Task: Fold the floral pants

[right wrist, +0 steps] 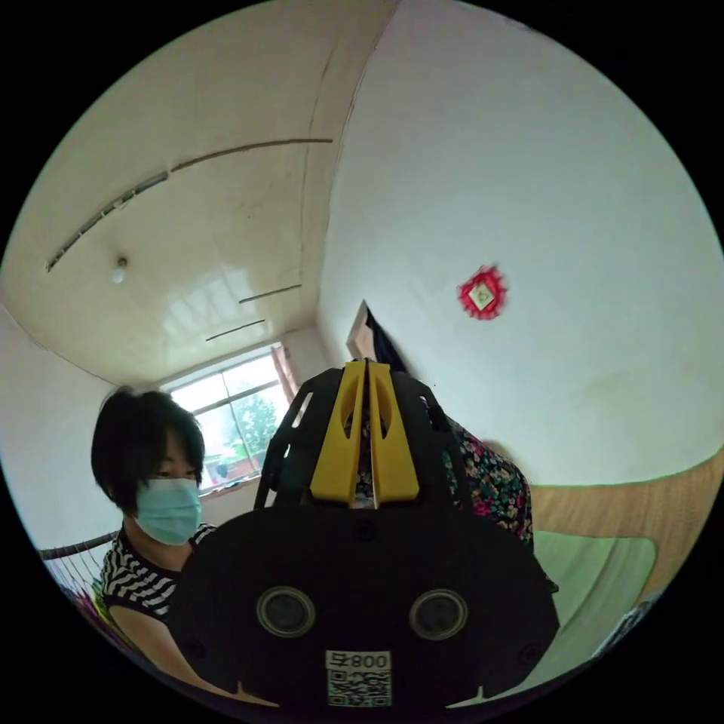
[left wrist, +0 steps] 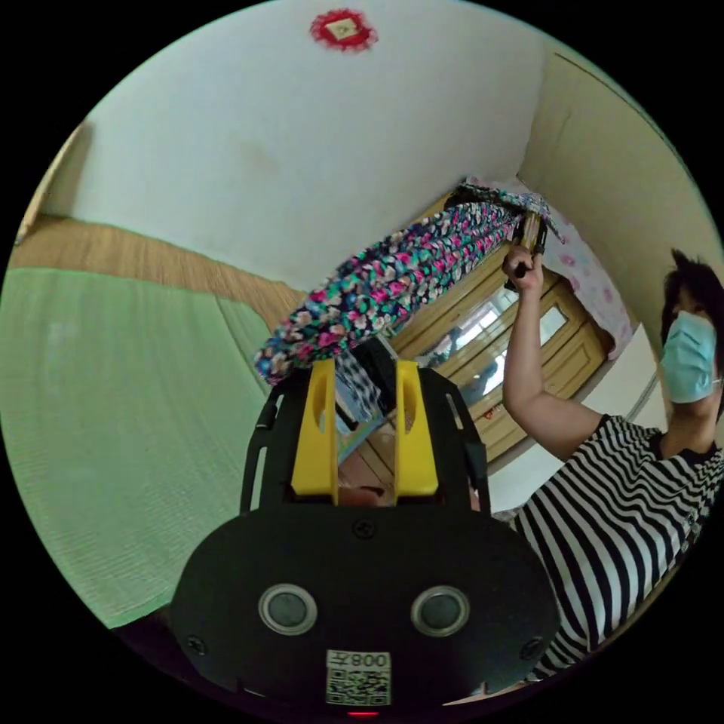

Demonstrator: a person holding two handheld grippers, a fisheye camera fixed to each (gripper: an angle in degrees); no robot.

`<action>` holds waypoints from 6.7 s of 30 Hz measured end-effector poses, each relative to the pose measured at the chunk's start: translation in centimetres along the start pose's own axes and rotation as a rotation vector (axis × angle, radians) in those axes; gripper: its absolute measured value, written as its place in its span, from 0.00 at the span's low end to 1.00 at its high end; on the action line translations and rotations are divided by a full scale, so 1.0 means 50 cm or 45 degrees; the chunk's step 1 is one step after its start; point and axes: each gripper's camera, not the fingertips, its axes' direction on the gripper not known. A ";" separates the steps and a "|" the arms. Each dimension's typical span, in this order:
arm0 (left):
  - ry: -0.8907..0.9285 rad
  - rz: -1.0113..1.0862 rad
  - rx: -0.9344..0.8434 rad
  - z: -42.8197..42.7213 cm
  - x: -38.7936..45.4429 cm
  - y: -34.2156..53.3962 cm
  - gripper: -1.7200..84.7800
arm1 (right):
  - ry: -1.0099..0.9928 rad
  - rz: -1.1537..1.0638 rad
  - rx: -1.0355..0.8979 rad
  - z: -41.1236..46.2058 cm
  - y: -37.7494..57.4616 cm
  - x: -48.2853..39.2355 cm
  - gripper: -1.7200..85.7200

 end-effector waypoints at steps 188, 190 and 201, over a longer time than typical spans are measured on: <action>-1.229 -0.669 -0.616 -0.356 -0.012 -0.806 0.03 | 1.357 0.589 -1.657 0.239 0.256 1.005 0.02; -1.283 -0.625 -0.651 -0.351 -0.024 -0.841 0.02 | 1.382 0.595 -1.620 0.233 0.260 0.982 0.02; -1.272 -0.559 -0.457 -0.416 0.041 -0.918 0.04 | 1.326 0.743 -1.528 0.204 0.274 0.859 0.02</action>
